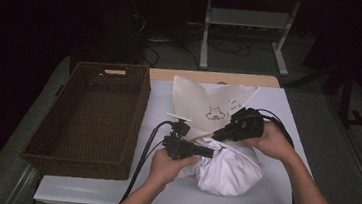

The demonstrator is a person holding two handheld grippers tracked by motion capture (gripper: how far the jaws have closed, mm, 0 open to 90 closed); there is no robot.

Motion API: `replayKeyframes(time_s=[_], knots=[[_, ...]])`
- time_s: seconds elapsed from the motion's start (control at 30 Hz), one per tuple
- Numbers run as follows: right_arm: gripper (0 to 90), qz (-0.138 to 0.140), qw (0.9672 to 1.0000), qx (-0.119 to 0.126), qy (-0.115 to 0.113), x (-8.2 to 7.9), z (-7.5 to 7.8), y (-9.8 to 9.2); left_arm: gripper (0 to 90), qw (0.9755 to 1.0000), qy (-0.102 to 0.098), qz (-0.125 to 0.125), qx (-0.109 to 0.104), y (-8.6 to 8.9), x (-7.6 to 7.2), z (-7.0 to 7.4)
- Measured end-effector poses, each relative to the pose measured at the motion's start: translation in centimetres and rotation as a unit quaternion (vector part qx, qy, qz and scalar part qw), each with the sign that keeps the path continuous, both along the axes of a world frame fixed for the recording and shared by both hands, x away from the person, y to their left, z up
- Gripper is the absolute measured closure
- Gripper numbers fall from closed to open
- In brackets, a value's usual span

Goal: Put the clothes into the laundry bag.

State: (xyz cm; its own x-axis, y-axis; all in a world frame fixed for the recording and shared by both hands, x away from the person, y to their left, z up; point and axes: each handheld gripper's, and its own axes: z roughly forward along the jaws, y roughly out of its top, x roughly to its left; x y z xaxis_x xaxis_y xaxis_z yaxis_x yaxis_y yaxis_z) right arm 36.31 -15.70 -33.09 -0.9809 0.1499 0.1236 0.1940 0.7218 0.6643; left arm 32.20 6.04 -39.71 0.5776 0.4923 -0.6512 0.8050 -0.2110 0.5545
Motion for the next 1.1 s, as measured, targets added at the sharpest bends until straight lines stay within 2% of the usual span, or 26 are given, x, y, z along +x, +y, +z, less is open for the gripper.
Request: replayKeyframes(time_s=[0.03,0.1,0.17,0.27,0.37,0.57,0.67,0.73,0.77,0.83,0.9,1.0,1.1], knots=[[85.6,0.0,1.0,0.004,0.002,0.0,0.1,-0.2,84.0,0.9997,-0.007,0.019,0.012,-0.1,0.2,-0.4],[85.6,-0.001,0.9999,0.012,0.005,0.0,0.2,-0.5,83.9,0.9981,-0.014,0.058,0.016,0.1,0.5,-1.0],[85.6,-0.011,0.9999,0.003,0.004,0.1,0.1,-0.7,82.7,0.9971,-0.016,0.073,0.012,0.4,0.7,-1.1],[85.5,-0.017,0.9998,-0.004,0.013,0.5,-0.4,-0.8,76.4,0.9976,-0.021,0.062,0.02,0.7,0.5,-0.5],[85.4,-0.015,0.9998,-0.005,0.013,0.7,-0.7,-0.6,67.5,0.998,-0.022,0.044,0.04,1.2,0.1,0.4],[85.3,-0.017,0.9997,-0.009,0.011,0.8,-0.8,-0.2,57.4,0.9963,-0.034,0.027,0.074,2.8,-0.7,2.6],[85.2,-0.021,0.9997,-0.008,0.012,0.9,-0.8,-0.3,51.7,0.9941,-0.04,0.029,0.097,3.9,-1.0,3.1],[85.1,-0.024,0.9996,-0.008,0.012,1.0,-0.8,-0.3,48.8,0.9912,-0.044,0.033,0.121,4.4,-1.3,3.0],[85.2,-0.024,0.9996,-0.008,0.011,1.0,-0.8,-0.3,47.4,0.9911,-0.04,0.03,0.124,4.6,-1.4,2.8],[85.2,-0.024,0.9996,-0.007,0.011,1.1,-0.8,-0.2,45.4,0.9937,-0.019,0.024,0.108,4.8,-1.7,1.9],[85.1,-0.024,0.9996,-0.007,0.012,1.2,-0.9,-0.1,43.8,0.9949,-0.002,0.016,0.099,4.3,-1.8,1.0],[85.1,-0.022,0.9996,-0.008,0.013,1.2,-1.2,0.4,42.6,0.9949,0.012,0.006,0.1,2.7,-1.4,-0.3],[85.1,-0.017,0.9997,-0.013,0.012,1.0,-1.3,0.7,45.2,0.9953,0.024,0.012,0.093,1.7,-0.7,-1.3]])
